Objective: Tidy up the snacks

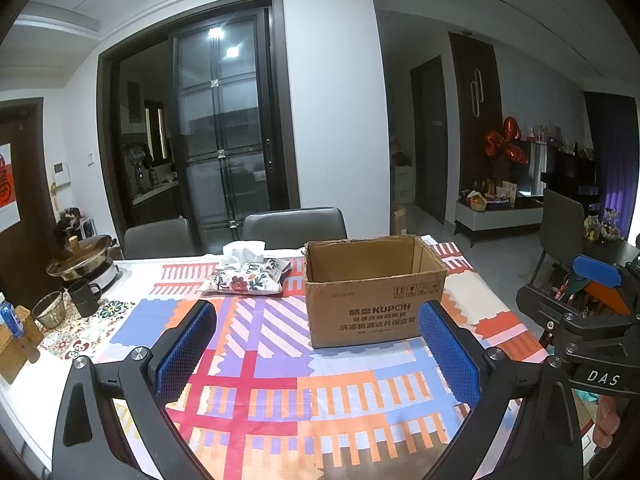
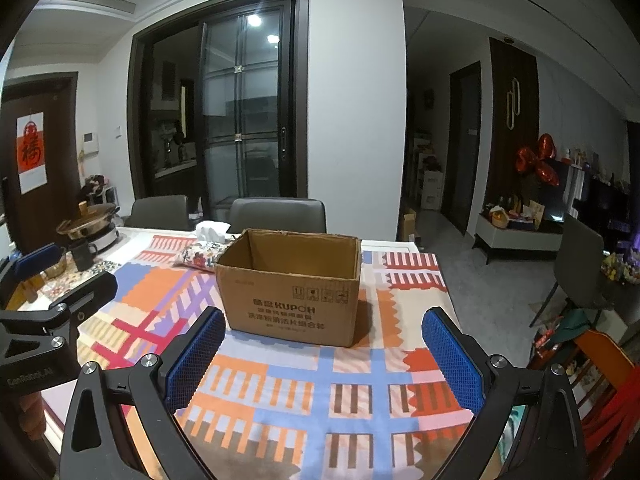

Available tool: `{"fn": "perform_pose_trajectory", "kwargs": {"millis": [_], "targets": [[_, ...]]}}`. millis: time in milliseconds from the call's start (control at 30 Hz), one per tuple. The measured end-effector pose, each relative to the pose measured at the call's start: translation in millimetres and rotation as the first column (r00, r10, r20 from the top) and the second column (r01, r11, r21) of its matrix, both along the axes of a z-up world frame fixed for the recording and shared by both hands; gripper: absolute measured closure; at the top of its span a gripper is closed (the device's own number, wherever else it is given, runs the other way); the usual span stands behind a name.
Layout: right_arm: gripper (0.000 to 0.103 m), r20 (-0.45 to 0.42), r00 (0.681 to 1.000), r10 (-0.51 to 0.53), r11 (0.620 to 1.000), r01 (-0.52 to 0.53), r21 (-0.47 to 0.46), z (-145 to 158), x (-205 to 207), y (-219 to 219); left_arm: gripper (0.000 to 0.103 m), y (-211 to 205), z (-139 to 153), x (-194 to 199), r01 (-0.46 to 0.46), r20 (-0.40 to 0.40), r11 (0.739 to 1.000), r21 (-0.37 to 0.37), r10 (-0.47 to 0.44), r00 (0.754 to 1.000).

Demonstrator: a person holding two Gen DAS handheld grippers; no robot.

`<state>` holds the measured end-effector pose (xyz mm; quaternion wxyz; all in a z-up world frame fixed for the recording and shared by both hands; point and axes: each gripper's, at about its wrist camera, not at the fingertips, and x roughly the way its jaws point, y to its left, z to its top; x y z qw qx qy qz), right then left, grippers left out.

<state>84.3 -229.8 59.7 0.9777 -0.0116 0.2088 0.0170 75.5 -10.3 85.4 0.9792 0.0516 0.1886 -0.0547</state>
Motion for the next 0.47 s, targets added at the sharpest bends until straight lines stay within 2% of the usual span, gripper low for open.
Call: {"fn": "perform_pose_trajectory", "kwargs": {"millis": [467], "targets": [[0.003,-0.009,1.0,0.007,1.0,-0.007,-0.002,-7.5,0.1,1.5,0.0,2.7,-5.2,1.8,-0.007,-0.015,1.0,-0.012,0.007,1.0]]}}
